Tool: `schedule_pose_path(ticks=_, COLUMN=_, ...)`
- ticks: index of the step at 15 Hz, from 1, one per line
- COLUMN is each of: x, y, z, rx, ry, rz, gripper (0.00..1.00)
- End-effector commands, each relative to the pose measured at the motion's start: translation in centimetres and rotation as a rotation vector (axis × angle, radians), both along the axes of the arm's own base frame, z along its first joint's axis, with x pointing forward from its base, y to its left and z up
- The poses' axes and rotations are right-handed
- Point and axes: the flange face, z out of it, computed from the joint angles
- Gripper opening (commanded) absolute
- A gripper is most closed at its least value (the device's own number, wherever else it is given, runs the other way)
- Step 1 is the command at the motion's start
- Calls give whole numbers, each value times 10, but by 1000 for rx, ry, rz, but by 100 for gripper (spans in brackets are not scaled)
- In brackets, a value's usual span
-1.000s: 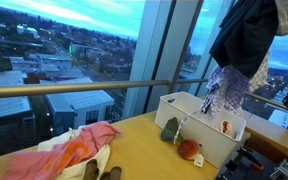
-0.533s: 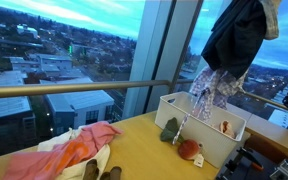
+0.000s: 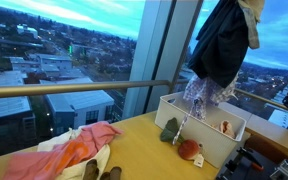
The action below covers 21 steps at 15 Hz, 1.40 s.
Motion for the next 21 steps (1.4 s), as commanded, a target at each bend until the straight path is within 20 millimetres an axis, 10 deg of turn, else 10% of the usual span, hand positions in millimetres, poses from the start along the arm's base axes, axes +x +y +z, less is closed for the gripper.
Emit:
schedule_pose_path(ticks=1, x=-14, y=79, z=9, rx=0, ry=-16, rz=69, gripper=0)
schedule_pose_path(ticks=5, x=-23, y=159, z=7, rx=-2, ry=-17, rz=133, gripper=0)
schedule_pose_path(ticks=9, x=-25, y=175, z=-5, rx=-3, ry=-4, rz=138, gripper=0)
schedule_pose_path(ticks=12, x=-24, y=152, z=-9, rx=-7, ry=6, rz=107, gripper=0)
schedule_pose_path(ticks=21, x=-29, y=1, z=-24, rx=-20, ry=46, rz=-86, gripper=0)
